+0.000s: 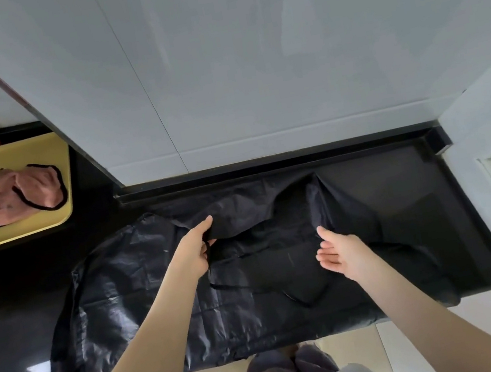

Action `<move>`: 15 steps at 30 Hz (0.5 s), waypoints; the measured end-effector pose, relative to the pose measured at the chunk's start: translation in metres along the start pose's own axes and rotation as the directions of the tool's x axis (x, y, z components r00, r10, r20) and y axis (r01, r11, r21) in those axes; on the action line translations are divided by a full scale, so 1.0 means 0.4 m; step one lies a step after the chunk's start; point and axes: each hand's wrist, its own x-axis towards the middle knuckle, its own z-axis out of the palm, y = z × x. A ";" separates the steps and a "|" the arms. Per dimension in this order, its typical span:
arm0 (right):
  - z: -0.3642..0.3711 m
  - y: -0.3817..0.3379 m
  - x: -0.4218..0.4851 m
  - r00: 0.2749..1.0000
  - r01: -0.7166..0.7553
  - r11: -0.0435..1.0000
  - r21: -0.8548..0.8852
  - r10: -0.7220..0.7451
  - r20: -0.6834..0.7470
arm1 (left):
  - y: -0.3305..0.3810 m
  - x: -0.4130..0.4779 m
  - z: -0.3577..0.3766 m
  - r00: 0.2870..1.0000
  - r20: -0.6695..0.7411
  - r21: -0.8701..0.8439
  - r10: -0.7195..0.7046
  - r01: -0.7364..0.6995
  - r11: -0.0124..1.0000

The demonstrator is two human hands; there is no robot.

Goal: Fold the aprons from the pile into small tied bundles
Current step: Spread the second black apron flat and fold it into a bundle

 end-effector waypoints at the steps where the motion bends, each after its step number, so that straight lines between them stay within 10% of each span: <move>1: 0.005 0.011 -0.003 0.999 -0.012 1.000 -0.016 0.012 0.034 | -0.004 -0.003 0.001 1.000 0.026 0.003 0.003 -0.003 1.000; 7: 0.045 -0.010 -0.005 0.997 0.052 0.967 0.251 -0.066 0.047 | -0.020 -0.002 0.003 0.999 0.004 0.202 0.053 -0.053 0.978; 11: 0.026 -0.052 -0.002 0.980 0.025 0.967 0.252 0.026 -0.196 | -0.018 -0.003 -0.010 0.999 0.010 0.211 0.033 -0.035 0.977; 15: 0.029 -0.037 -0.017 0.986 -0.061 0.988 0.139 0.081 -0.147 | -0.007 0.008 -0.009 0.992 -0.119 0.101 0.041 -0.029 0.994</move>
